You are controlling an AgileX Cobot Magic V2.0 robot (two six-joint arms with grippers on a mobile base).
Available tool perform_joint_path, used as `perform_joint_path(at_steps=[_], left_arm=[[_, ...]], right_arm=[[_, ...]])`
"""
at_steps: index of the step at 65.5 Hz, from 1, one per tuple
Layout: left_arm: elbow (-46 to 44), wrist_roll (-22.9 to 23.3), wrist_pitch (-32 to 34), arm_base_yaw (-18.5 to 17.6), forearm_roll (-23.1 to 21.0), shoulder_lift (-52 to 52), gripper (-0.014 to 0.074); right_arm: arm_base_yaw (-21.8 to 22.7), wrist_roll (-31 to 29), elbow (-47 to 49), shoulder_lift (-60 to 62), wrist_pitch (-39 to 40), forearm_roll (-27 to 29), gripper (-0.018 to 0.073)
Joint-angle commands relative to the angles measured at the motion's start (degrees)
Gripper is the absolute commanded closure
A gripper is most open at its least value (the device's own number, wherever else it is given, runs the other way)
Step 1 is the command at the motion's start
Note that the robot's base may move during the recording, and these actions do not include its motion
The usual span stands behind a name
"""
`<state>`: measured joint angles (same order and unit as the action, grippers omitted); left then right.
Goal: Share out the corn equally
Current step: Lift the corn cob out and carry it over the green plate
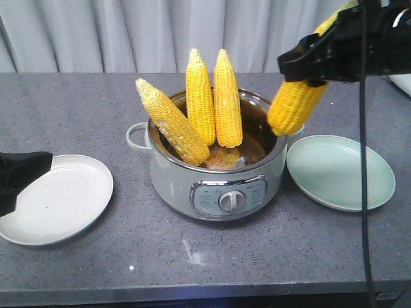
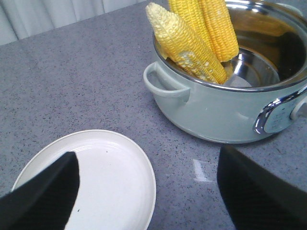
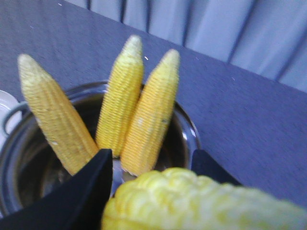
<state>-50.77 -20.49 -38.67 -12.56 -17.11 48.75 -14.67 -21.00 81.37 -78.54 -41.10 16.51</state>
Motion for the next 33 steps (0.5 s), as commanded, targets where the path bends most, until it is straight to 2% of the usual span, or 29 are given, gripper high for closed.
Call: perform_joint_path(at_steps=[1, 9, 24, 33], left_arm=[[-1.73, 0.01, 3.34, -0.42, -1.41, -0.07, 0.0043], [-1.73, 0.01, 3.34, -0.42, -1.41, -0.07, 0.0043], [-1.73, 0.01, 3.34, -0.42, -1.41, -0.07, 0.0043], [-1.73, 0.01, 3.34, -0.42, -1.41, -0.07, 0.0043]], right_arm=[[2.34, 8.93, 5.23, 1.65, -5.2, -9.68, 0.0335], [5.73, 13.05, 8.03, 1.34, -12.88, -16.51, 0.0332], [12.36, 13.02, 8.27, -0.4, -19.31, -16.51, 0.0324], [13.97, 12.85, 8.27, -3.21, -22.74, -16.89, 0.0322]])
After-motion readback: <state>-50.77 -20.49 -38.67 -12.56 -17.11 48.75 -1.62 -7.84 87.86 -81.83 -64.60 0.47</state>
